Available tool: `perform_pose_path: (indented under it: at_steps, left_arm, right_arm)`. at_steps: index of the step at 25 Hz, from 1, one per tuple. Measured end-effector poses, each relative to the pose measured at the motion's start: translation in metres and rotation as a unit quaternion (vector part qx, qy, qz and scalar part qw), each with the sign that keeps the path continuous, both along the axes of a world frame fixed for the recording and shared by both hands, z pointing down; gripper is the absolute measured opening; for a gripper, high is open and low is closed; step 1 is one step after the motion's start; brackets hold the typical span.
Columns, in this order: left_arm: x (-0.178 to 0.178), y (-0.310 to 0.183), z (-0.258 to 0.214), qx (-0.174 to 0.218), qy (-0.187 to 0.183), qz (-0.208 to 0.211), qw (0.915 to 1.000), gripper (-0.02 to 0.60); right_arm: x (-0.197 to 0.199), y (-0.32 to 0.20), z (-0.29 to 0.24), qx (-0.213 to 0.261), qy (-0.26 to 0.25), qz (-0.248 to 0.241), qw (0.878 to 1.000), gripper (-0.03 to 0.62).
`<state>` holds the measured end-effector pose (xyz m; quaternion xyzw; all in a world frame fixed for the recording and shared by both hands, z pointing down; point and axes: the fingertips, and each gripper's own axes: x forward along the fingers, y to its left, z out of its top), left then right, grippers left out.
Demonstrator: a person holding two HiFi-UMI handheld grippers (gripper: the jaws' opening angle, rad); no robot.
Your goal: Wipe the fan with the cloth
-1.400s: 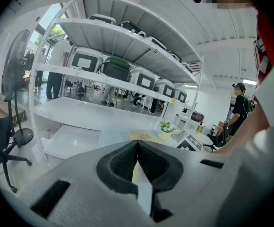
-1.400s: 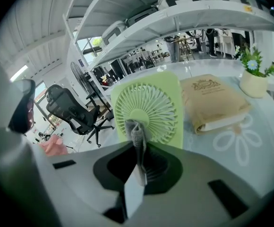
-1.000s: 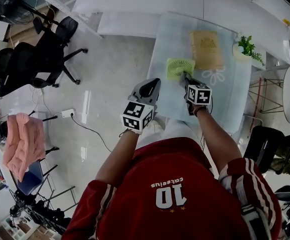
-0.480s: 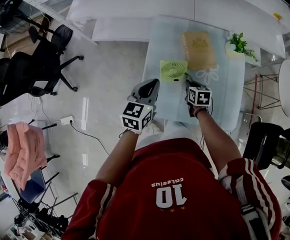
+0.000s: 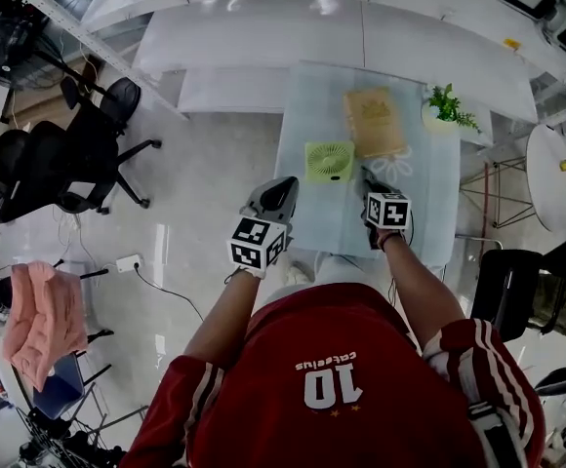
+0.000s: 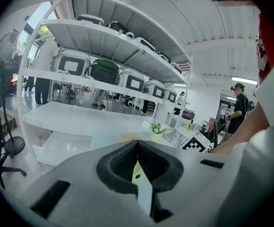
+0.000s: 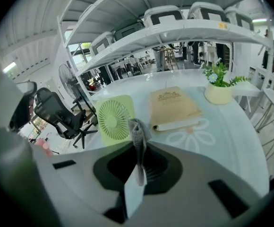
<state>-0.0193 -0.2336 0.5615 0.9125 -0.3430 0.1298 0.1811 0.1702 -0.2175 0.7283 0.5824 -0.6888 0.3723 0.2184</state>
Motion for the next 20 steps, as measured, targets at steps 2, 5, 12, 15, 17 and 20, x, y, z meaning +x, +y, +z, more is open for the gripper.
perform_pose_path:
  at_steps: [2, 5, 12, 15, 17, 20]
  left_arm:
    - [-0.014, 0.002, -0.007, 0.004, 0.003, -0.012, 0.9999, -0.002]
    - [-0.035, 0.007, -0.02, 0.016, 0.011, -0.027, 0.9995, 0.0]
    - [-0.095, 0.039, -0.06, 0.045, 0.023, -0.046, 0.9977, -0.001]
    - [-0.121, 0.059, -0.074, 0.055, 0.028, -0.054, 0.9967, -0.001]
    - [-0.136, 0.066, -0.083, 0.057, 0.038, -0.068, 0.9953, -0.001]
    - [-0.153, 0.072, -0.098, 0.052, 0.067, -0.088, 0.9925, 0.0]
  right_arm:
    - [-0.002, 0.008, -0.008, 0.007, 0.002, -0.001, 1.0, 0.024]
    - [-0.008, 0.021, -0.02, 0.015, 0.006, -0.002, 1.0, 0.023]
    - [-0.056, 0.052, -0.057, 0.039, 0.003, -0.035, 0.999, 0.025]
    - [-0.078, 0.061, -0.085, 0.065, 0.005, -0.061, 0.996, 0.025]
    - [-0.09, 0.066, -0.105, 0.082, 0.004, -0.071, 0.994, 0.025]
    - [-0.105, 0.072, -0.14, 0.109, -0.001, -0.082, 0.991, 0.025]
